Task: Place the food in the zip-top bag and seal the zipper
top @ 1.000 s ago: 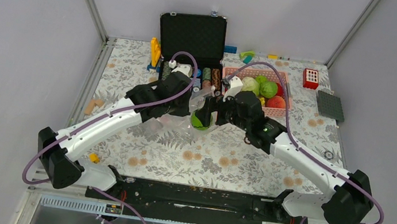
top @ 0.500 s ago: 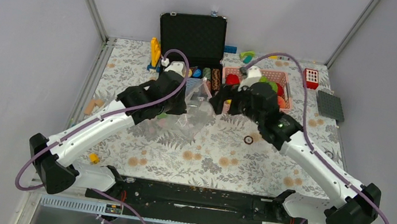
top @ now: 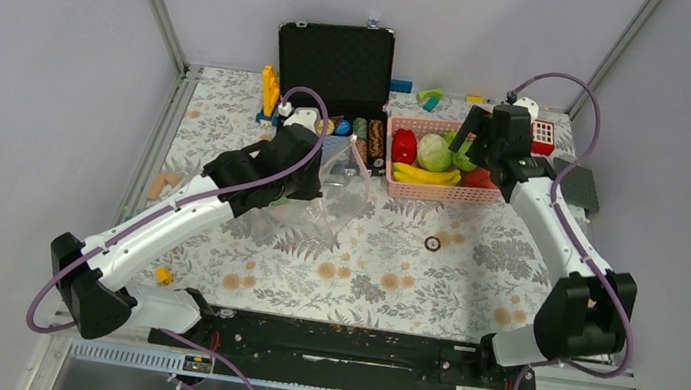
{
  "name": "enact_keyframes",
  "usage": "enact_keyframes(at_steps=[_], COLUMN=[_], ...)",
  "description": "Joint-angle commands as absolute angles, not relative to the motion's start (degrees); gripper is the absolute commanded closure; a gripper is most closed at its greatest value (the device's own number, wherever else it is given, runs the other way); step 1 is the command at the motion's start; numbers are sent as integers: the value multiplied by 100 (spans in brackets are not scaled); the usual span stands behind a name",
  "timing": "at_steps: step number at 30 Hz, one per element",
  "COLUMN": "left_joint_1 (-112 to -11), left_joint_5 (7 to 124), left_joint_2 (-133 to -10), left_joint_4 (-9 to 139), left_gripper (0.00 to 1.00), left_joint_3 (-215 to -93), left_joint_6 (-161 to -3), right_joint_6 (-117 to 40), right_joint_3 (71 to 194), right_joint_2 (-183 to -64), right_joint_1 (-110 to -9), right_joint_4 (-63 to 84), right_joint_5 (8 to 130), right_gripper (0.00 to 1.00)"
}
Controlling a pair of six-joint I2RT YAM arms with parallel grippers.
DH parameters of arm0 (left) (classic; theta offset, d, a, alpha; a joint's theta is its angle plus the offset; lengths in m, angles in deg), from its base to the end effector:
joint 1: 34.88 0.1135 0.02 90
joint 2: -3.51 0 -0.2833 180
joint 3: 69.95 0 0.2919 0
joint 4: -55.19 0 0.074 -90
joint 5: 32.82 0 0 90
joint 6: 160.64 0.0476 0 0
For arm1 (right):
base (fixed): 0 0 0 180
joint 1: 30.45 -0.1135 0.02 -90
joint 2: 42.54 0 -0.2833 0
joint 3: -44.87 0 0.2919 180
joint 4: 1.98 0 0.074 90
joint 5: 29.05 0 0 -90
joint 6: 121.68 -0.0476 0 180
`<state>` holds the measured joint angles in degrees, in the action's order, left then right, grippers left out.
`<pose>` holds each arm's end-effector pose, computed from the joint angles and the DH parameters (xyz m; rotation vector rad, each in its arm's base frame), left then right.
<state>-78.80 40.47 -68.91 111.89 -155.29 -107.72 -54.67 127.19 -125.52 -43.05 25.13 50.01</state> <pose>0.2294 -0.2019 0.3661 -0.0067 2.3260 -0.3841 0.3768 0.0750 0.3351 0.3033 2.0288 0.1910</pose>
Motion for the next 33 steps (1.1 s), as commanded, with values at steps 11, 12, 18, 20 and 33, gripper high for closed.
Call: enact_keyframes(at_steps=[11, 12, 18, 20, 33], left_joint_1=[-7841, -7839, -7846, -7843, -7847], left_joint_5=[3887, 3930, 3910, 3939, 3980], left_joint_2=[-6709, -6685, -6615, -6574, -6697], left_joint_4=[11023, 11021, 11041, 11039, 11029], left_gripper=[100, 100, 100, 100, 100], left_joint_3=[-15466, -15449, -15357, -15337, -15363], left_joint_6=[-10740, -10738, -10789, -10807, -10782], right_joint_6=[-5711, -5749, -5911, -5961, -5776], right_joint_3=[14078, 14158, 14540, 14588, 14057], right_joint_2=[-14408, -14532, -15217, -15381, -15024], right_joint_1=[-3908, -3892, -3871, -3871, -3872], right_joint_4=[2834, 2855, 3013, 3023, 2442], right_joint_5=[4584, 4595, 4606, 4667, 4737], right_gripper=[2, 2, 2, 2, 36])
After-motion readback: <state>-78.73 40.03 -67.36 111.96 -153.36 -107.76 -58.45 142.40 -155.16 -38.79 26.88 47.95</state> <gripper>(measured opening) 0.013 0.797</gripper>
